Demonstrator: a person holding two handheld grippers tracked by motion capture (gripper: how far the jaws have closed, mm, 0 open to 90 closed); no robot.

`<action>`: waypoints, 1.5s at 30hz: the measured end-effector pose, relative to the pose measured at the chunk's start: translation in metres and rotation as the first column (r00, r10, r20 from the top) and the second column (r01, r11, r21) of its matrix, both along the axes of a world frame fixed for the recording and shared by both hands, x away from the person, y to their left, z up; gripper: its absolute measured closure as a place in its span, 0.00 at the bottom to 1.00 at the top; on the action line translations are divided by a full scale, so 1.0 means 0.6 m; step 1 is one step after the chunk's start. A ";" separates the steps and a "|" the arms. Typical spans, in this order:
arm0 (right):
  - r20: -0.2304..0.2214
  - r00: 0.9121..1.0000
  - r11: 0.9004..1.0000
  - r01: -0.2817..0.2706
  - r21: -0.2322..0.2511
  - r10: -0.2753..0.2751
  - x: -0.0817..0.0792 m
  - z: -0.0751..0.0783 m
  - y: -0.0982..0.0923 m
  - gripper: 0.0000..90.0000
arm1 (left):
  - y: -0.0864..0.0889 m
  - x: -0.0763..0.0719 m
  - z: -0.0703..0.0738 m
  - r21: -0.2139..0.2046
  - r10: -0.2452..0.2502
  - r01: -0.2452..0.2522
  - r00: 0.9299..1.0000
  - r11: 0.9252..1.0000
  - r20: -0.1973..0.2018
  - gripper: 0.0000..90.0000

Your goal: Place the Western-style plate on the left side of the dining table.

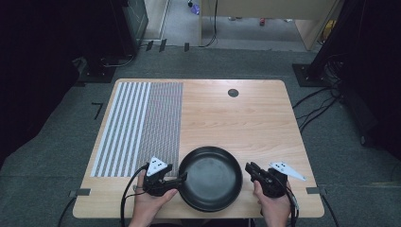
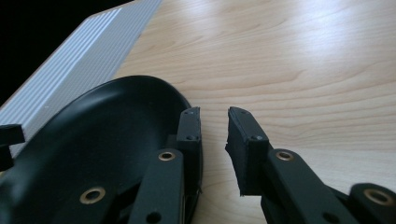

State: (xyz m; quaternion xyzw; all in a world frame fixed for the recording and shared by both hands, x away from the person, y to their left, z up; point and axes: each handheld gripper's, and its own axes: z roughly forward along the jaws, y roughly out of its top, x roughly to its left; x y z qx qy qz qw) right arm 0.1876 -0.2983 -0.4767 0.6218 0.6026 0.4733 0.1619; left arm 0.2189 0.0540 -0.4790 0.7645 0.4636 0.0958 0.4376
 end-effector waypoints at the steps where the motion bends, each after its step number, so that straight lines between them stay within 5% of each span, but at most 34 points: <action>1: 0.000 1.000 1.000 0.000 0.000 0.000 0.000 0.000 0.000 0.84 | 0.000 0.000 -0.001 -0.003 0.000 0.000 1.000 1.000 -0.007 0.37; 8: -0.039 0.999 0.999 -0.034 0.004 0.034 0.001 -0.002 0.007 0.77 | -0.002 -0.001 -0.006 -0.008 -0.021 0.021 0.999 1.000 -0.025 0.54; 13: -0.081 0.995 0.998 -0.064 0.000 0.064 0.005 -0.009 0.018 0.85 | -0.003 0.000 -0.010 0.000 -0.020 0.020 0.999 1.000 -0.049 0.63; 18: -0.125 0.991 0.996 -0.046 0.078 0.055 0.006 -0.021 0.017 0.88 | 0.005 0.001 -0.009 -0.023 -0.027 0.026 0.998 0.999 -0.053 0.72; 27: -0.103 0.995 0.997 0.003 0.073 0.004 0.002 -0.016 0.009 0.92 | 0.012 0.005 -0.010 -0.064 -0.036 0.031 0.997 0.997 -0.073 0.71; 28: -0.114 0.993 0.992 -0.019 0.127 0.033 0.004 -0.018 0.004 0.93 | 0.012 0.006 -0.010 -0.064 -0.040 0.035 0.996 0.997 -0.078 0.70; 30: -0.125 0.991 0.986 -0.032 0.162 0.053 0.005 -0.020 0.004 0.95 | 0.012 0.006 -0.011 -0.061 -0.039 0.034 0.996 0.998 -0.079 0.70; 45: -0.155 0.985 0.984 -0.048 0.172 0.076 0.007 -0.024 0.003 0.97 | 0.022 0.012 -0.013 -0.090 -0.063 0.053 0.990 0.995 -0.124 0.74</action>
